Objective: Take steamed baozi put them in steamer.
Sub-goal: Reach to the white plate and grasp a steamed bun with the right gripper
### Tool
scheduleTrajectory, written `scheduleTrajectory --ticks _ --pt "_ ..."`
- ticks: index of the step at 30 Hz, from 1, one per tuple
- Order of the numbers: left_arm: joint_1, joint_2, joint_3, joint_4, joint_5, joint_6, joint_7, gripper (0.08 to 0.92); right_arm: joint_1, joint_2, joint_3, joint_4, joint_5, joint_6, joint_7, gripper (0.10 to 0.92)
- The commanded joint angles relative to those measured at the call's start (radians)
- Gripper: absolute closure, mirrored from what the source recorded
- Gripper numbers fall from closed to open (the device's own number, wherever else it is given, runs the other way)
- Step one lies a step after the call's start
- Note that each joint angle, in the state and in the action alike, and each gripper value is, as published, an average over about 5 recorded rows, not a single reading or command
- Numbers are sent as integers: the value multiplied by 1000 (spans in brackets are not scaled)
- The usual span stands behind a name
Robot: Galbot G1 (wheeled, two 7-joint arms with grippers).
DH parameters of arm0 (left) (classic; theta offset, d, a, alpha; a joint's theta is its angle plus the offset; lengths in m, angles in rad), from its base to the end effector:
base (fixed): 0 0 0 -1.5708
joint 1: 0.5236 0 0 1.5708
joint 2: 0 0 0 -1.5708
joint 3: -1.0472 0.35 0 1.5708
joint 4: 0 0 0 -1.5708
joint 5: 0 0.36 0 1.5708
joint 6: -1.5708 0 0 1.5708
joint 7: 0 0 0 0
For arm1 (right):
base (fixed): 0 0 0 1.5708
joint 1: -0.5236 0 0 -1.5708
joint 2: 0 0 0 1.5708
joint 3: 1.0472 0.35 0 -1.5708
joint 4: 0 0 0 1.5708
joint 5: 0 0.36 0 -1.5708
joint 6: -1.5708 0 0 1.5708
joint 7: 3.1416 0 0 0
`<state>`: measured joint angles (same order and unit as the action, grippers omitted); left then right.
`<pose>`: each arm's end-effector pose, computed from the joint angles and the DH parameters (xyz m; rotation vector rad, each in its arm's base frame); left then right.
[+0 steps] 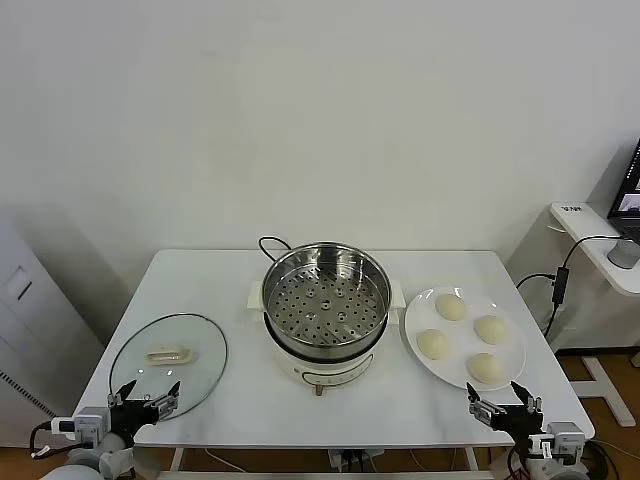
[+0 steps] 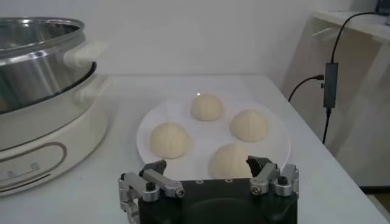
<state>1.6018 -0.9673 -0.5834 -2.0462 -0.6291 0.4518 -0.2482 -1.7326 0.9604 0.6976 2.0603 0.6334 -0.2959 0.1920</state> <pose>0.1970 0.1209 -0.2887 0.0181 -2.5633 -0.0649 0.1685 -0.1487 -0.2883 -0.0561 -2.6590 0.0513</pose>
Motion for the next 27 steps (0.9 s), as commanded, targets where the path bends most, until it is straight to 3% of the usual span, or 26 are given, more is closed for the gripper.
scheduleTrajectory --ticks 1,6,11,17,23,27 --pt "0 0 0 -1 2 0 0 177 -5 3 -3 3 6 -1 4 203" --pt "1 0 -2 -2 1 0 0 177 31 -10 26 -23 -148 19 -88 203" --pt "1 1 -6 -4 1 0 0 177 131 -63 51 -103 -534 100 -206 203" --pt "-3 5 -4 -4 2 2 1 177 341 -132 7 -278 -956 211 -234 203" --pt "-20 11 8 -5 7 9 3 177 570 -208 -54 -435 -1187 302 -363 203" --pt "-23 9 11 -7 20 12 14 177 738 -250 -134 -533 -1160 343 -551 203"
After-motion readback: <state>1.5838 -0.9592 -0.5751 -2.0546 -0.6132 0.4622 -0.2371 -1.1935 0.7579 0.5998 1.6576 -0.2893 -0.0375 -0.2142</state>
